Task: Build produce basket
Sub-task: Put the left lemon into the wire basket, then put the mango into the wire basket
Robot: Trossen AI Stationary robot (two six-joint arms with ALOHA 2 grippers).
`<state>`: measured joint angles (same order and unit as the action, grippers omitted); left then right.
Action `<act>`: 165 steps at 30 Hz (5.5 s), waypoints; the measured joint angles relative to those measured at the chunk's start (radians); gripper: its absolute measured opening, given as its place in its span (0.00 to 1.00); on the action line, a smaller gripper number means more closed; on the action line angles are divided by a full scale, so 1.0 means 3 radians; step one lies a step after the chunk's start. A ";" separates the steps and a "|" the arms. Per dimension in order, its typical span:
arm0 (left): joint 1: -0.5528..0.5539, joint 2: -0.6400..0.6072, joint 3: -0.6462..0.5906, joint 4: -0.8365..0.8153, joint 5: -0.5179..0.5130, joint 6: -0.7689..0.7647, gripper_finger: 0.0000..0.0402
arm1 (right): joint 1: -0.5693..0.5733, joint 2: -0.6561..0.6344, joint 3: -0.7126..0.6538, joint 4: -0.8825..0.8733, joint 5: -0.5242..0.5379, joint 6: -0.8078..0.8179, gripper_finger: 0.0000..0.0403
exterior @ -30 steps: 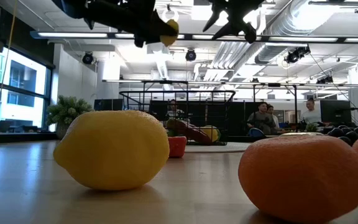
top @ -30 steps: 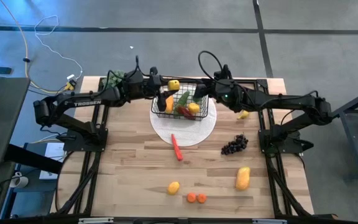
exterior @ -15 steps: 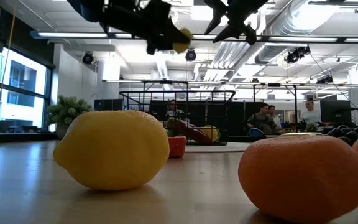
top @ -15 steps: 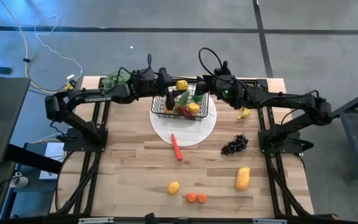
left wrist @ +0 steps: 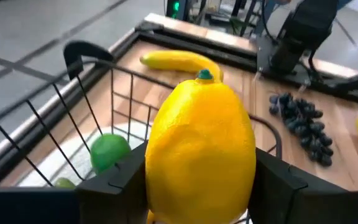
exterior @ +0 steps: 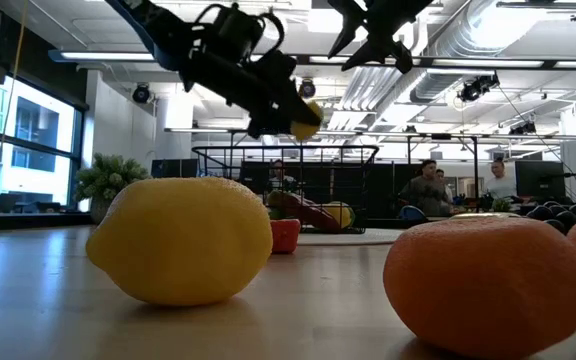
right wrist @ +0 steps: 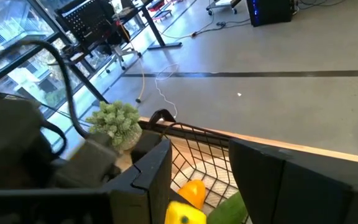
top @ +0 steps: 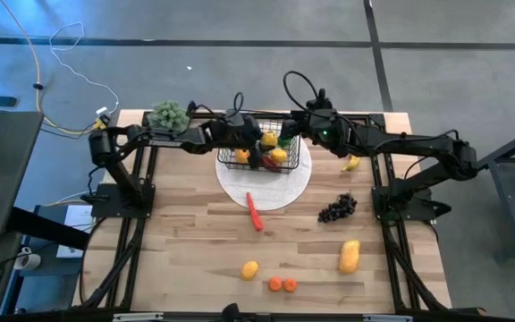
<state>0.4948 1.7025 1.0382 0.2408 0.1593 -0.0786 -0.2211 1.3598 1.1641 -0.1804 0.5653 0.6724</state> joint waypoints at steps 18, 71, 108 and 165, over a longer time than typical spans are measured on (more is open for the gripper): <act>-0.0167 0.0176 -0.0001 0.0143 -0.0056 0.0098 0.64 | 0.0000 0.0000 0.0000 -0.0078 -0.0004 0.0001 0.35; -0.0286 -0.1691 -0.0001 -0.2302 -0.0067 -0.0880 0.69 | 0.1560 0.0000 0.0000 -0.1667 -0.1041 0.1588 0.48; -0.0767 -0.1688 -0.0001 -0.2539 -0.0332 -0.1126 0.69 | 0.3095 0.0029 0.0000 -0.3192 -0.1893 0.4638 0.67; -0.0766 -0.1687 -0.0001 -0.2537 -0.0216 -0.1126 0.69 | 0.3310 0.1573 0.0000 -0.3044 -0.2500 0.5533 0.66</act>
<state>0.2649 1.1965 1.0378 -0.5201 0.0944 -0.4164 0.7719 1.8317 1.1641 -1.0935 -0.1848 2.3322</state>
